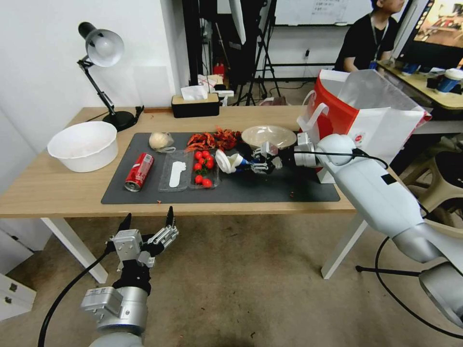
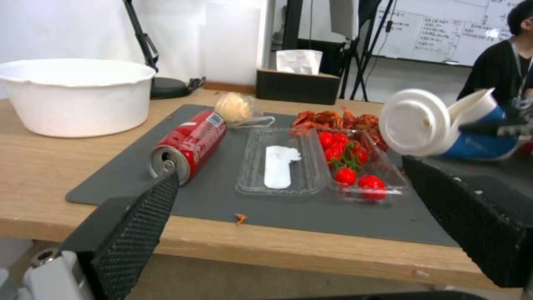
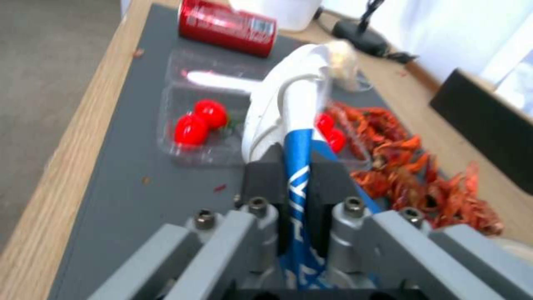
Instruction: Pick up the trash from the table and place it into the takeout bag.
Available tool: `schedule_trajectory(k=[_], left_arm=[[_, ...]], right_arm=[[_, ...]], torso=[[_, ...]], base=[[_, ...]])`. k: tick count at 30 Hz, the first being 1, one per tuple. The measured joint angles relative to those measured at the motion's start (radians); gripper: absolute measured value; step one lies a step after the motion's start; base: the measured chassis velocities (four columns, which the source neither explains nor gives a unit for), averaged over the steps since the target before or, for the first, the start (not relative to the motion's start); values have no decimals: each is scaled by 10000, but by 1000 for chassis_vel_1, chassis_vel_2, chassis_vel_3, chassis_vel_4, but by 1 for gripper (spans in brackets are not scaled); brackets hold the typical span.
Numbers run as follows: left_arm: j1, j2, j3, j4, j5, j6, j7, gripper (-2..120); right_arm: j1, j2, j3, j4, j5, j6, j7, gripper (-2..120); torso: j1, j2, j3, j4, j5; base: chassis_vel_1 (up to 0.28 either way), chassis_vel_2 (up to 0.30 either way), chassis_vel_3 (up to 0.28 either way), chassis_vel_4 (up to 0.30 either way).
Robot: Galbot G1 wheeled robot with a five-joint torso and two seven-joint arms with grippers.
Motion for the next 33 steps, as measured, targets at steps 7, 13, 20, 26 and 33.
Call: schedule_trajectory(k=[7,13,20,26,33], left_arm=[[56,0,49,-10,75,-71,-16,100],[102,1,89,-14,94,-200,-13,100],[130,0,212,-24,209,-223,-3,100],[181,0,258,-48,291,-247,0,100],[258,0,262,-80,334,-294,-7,100]], right_arm=[[-609,-207,689,660,753,-196,574,0],[-1335,-376,1454,1292,1935,-465,1456,0],[-2114,-475,2311,2368,4238,-985,2946,0],[-2280,-505,2984,3177,5680,-1237,3723,0],[-1946,-695,3886,3890,7011,-1295,4711,0]], torso=[[0,0,0,1,0],[1,0,0,0,4],[0,0,0,1,1],[0,0,0,2,1],[0,0,0,1,1]], base=[[0,0,0,0],[0,0,0,0],[0,0,0,0],[0,0,0,0],[0,0,0,0]])
